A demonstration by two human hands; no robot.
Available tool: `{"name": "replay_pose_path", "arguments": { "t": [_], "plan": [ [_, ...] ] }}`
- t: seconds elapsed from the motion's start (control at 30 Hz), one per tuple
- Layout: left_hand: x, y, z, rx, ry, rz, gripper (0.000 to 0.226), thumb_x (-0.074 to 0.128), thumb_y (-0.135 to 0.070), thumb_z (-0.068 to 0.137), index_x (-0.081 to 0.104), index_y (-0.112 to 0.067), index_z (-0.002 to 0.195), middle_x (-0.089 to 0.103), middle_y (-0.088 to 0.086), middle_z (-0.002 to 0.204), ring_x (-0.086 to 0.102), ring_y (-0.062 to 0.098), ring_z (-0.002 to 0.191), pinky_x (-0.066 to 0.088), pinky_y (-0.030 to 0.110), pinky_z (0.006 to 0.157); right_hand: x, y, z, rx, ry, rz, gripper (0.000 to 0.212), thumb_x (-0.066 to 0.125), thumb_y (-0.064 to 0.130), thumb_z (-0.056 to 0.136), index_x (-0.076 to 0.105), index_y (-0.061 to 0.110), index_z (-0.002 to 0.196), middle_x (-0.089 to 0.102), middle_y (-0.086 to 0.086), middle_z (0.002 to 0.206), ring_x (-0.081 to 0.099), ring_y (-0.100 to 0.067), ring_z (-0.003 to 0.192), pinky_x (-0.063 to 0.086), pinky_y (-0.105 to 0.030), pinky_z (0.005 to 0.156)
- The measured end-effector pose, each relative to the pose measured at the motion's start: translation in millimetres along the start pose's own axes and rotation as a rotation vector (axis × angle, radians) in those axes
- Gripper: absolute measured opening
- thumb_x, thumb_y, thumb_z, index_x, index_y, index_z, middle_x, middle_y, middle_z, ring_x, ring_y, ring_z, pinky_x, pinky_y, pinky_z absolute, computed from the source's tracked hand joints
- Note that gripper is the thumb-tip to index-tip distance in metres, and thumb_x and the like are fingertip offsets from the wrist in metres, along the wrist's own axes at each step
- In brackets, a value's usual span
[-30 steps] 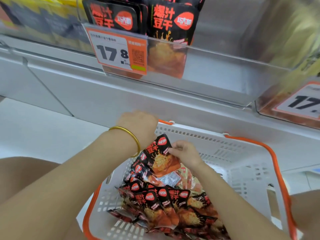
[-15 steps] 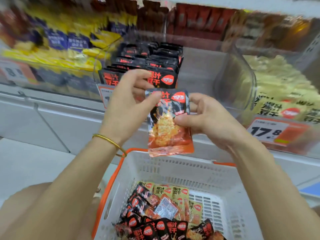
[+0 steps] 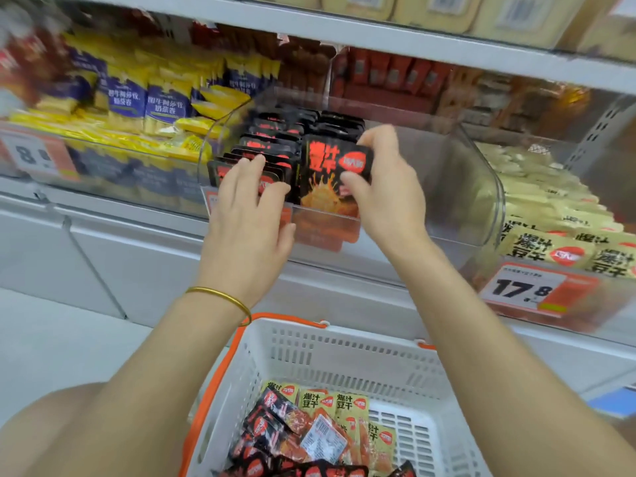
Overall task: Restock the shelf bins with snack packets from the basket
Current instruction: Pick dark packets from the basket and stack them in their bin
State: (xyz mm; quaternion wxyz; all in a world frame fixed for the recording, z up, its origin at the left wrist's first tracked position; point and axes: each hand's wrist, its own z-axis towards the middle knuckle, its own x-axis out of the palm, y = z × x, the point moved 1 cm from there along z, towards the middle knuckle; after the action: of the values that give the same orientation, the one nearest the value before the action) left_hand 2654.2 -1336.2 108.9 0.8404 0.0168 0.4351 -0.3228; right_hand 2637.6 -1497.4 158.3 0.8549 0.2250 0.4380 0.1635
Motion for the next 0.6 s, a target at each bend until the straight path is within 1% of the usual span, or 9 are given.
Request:
{"name": "replay_pose_path", "arguments": {
  "t": [0.1, 0.17, 0.2, 0.27, 0.37, 0.43, 0.5, 0.53, 0.6],
  "plan": [
    [0.5, -0.8, -1.5, -0.004, 0.029, 0.024, 0.039, 0.07, -0.009, 0.076, 0.06, -0.001, 0.112, 0.037, 0.027, 0.142, 0.03, 0.046, 0.134, 0.031, 0.056, 0.105, 9.8, -1.3, -0.4, -0.001, 0.089, -0.088, 0.029, 0.062, 0.014, 0.087, 0.042, 0.016, 0.108, 0.053, -0.003, 0.1, 0.053, -0.028, 0.079, 0.045, -0.04, 0.072],
    [1.3, -1.0, -1.7, -0.003, 0.05, 0.041, 0.039, 0.071, -0.009, 0.074, 0.061, -0.001, 0.112, 0.035, 0.028, 0.143, 0.028, 0.045, 0.135, 0.031, 0.056, 0.105, 12.6, -0.8, 4.6, 0.039, 0.133, -0.139, 0.028, 0.065, 0.015, 0.086, 0.042, 0.015, 0.102, 0.045, -0.003, 0.098, 0.049, -0.023, 0.072, 0.041, -0.038, 0.069],
    [1.6, -0.9, -1.9, -0.001, 0.057, 0.044, 0.039, 0.071, -0.009, 0.074, 0.061, -0.001, 0.111, 0.035, 0.028, 0.144, 0.028, 0.045, 0.136, 0.031, 0.056, 0.106, 13.7, -1.1, 7.5, 0.057, 0.151, -0.158, 0.029, 0.067, 0.017, 0.086, 0.041, 0.015, 0.1, 0.042, -0.003, 0.097, 0.047, -0.024, 0.073, 0.039, -0.036, 0.067],
    [0.9, -1.1, -3.0, 0.001, 0.051, 0.033, 0.039, 0.07, -0.007, 0.075, 0.06, -0.001, 0.112, 0.033, 0.028, 0.145, 0.027, 0.045, 0.136, 0.03, 0.055, 0.107, 14.1, -0.5, 11.3, 0.096, 0.185, -0.178, 0.035, 0.07, 0.022, 0.084, 0.041, 0.014, 0.102, 0.044, -0.005, 0.098, 0.048, -0.029, 0.08, 0.036, -0.034, 0.067],
    [-5.1, -8.8, -8.4, 0.022, 0.005, 0.017, 0.037, 0.066, -0.004, 0.076, 0.059, 0.0, 0.112, 0.034, 0.027, 0.145, 0.03, 0.045, 0.134, 0.03, 0.053, 0.107, 12.4, 1.6, 11.0, 0.14, 0.198, -0.178, 0.047, 0.073, 0.027, 0.081, 0.039, 0.012, 0.109, 0.052, -0.007, 0.107, 0.055, -0.032, 0.088, 0.037, -0.035, 0.065],
    [-10.0, -18.1, -13.4, 0.052, -0.001, 0.035, 0.033, 0.061, -0.005, 0.077, 0.059, -0.001, 0.11, 0.036, 0.024, 0.144, 0.035, 0.043, 0.13, 0.033, 0.051, 0.106, 4.8, 3.8, 5.6, 0.141, 0.16, -0.208, 0.048, 0.073, 0.031, 0.081, 0.038, 0.013, 0.109, 0.053, -0.005, 0.109, 0.057, -0.03, 0.092, 0.035, -0.034, 0.064],
    [-13.0, -25.0, -18.2, 0.106, 0.005, 0.043, 0.03, 0.056, -0.005, 0.077, 0.06, -0.002, 0.107, 0.041, 0.023, 0.14, 0.04, 0.042, 0.126, 0.036, 0.049, 0.103, -8.6, 6.5, -5.3, 0.097, 0.047, -0.215, 0.042, 0.07, 0.033, 0.082, 0.038, 0.017, 0.103, 0.052, -0.002, 0.105, 0.054, -0.026, 0.091, 0.032, -0.033, 0.064],
    [-13.7, -26.6, -21.6, 0.125, 0.017, 0.051, 0.029, 0.055, -0.005, 0.076, 0.061, -0.002, 0.105, 0.044, 0.022, 0.138, 0.042, 0.041, 0.123, 0.039, 0.049, 0.101, -15.8, 8.2, -13.6, 0.058, -0.011, -0.179, 0.038, 0.069, 0.033, 0.084, 0.037, 0.02, 0.099, 0.051, 0.001, 0.1, 0.051, -0.023, 0.087, 0.031, -0.032, 0.064],
    [-13.6, -23.9, -32.6, 0.144, 0.064, 0.076, 0.031, 0.054, -0.007, 0.074, 0.062, -0.003, 0.104, 0.051, 0.02, 0.13, 0.046, 0.038, 0.117, 0.042, 0.048, 0.095, -21.6, 8.9, -38.6, 0.017, -0.063, -0.037, 0.031, 0.065, 0.028, 0.085, 0.036, 0.026, 0.092, 0.05, 0.008, 0.09, 0.047, -0.017, 0.079, 0.032, -0.032, 0.064]
  ]
}}
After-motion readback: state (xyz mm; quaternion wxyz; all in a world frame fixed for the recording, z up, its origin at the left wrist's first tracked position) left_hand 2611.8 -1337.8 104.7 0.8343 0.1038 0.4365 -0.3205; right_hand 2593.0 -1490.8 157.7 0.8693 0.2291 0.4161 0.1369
